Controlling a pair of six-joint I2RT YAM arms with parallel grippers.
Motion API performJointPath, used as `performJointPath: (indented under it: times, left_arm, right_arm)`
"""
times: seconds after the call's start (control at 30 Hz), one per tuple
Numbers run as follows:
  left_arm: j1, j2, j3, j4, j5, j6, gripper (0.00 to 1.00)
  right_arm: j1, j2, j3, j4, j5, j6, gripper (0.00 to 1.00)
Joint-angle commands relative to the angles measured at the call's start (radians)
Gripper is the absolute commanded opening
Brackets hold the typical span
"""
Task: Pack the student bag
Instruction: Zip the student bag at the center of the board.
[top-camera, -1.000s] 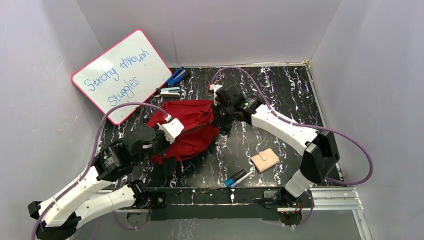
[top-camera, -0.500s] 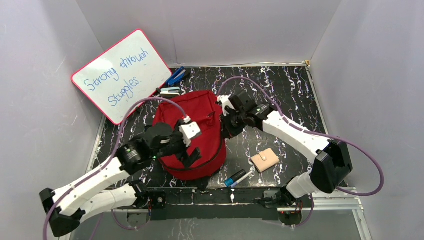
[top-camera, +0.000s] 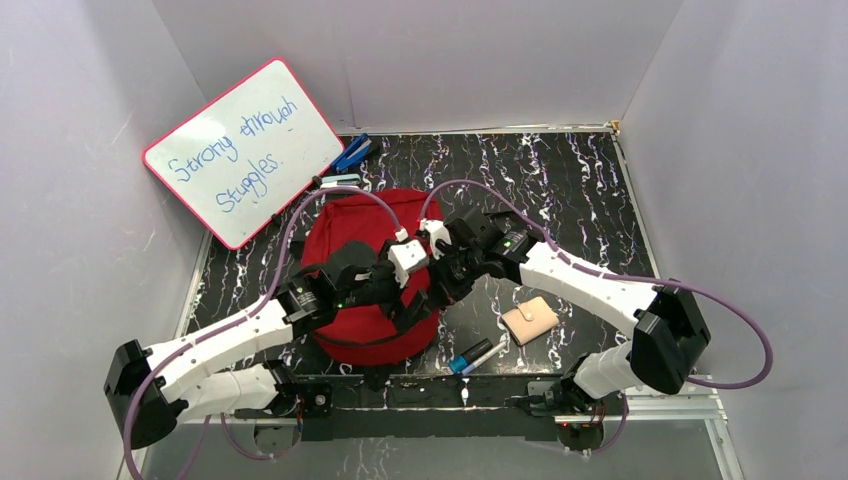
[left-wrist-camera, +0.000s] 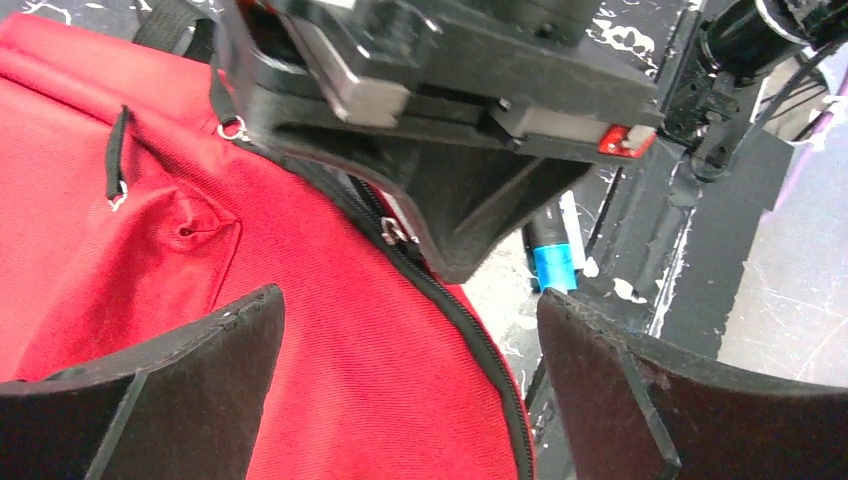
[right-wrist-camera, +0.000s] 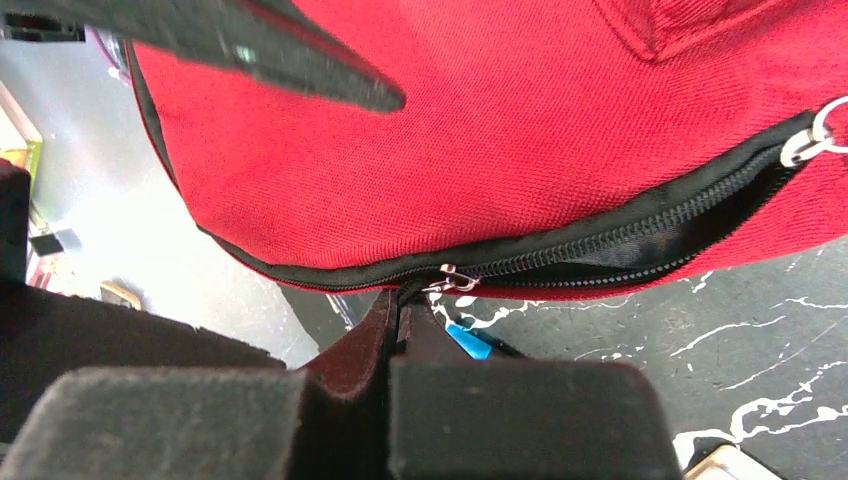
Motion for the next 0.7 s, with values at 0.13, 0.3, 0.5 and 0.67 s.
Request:
performJointPath:
  times: [0.13,0.3,0.5,0.67]
  left_arm:
    - [-0.032,-0.026,-0.101,0.016,0.057,-0.045,0.92]
    - [-0.06,-0.019,-0.138,0.004,0.052,-0.06,0.87]
    - [-0.078,-0.004,-0.155,-0.017,0.002,-0.059,0.45]
    - [-0.079,0.019,-0.141,-0.032,0.011,-0.055,0.01]
  right_arm:
    - [-0.009,-0.043,-0.002,0.029,0.105,0.074,0.0]
    - [-0.016,-0.043,-0.011,0.014,0.098,0.088,0.0]
    - [-0.027,-0.043,0.004,-0.027,0.166,0.064,0.0]
    - [-0.031,-0.011,0.042,-0.084,0.292,-0.01,0.0]
